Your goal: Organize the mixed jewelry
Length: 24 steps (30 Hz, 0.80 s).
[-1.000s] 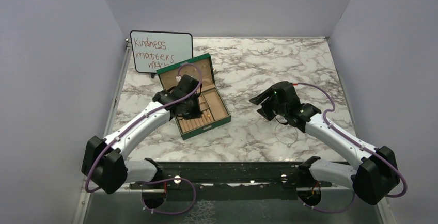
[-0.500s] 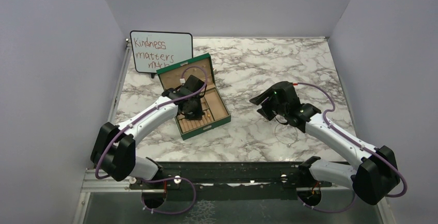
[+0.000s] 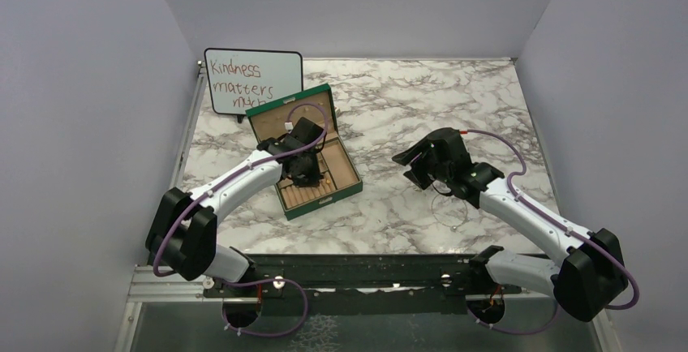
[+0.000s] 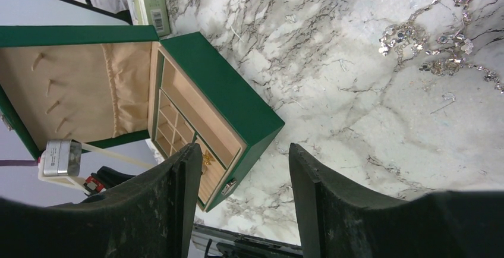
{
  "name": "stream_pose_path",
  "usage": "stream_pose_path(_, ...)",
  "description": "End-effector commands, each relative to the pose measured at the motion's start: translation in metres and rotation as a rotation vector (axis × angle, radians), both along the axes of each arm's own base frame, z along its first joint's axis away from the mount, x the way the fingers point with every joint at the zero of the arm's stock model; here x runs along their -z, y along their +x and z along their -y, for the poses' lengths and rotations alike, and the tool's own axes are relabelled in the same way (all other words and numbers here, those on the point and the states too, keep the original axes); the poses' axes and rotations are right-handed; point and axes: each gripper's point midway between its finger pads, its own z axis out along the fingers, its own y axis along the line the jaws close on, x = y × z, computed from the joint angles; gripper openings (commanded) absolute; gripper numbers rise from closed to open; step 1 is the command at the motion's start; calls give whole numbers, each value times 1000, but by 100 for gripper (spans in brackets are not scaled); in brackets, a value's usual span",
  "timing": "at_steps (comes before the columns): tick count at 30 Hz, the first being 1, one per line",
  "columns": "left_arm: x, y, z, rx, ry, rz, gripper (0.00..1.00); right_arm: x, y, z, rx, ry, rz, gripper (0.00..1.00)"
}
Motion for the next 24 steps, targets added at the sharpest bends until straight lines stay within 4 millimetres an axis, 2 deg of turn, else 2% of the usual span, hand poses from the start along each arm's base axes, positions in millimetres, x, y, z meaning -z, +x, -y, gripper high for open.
stream_pose_path(1, 4, 2, 1, -4, -16, 0, 0, 8, 1, 9, 22, -49, -11, 60)
stream_pose_path(8, 15, 0, -5, -19, 1, -17, 0, 7, 1, 8, 17, -48, -11, 59)
stream_pose_path(24, 27, -1, -11, -14, 19, -25, 0, 6, 1, 8, 13, -48, -8, 59)
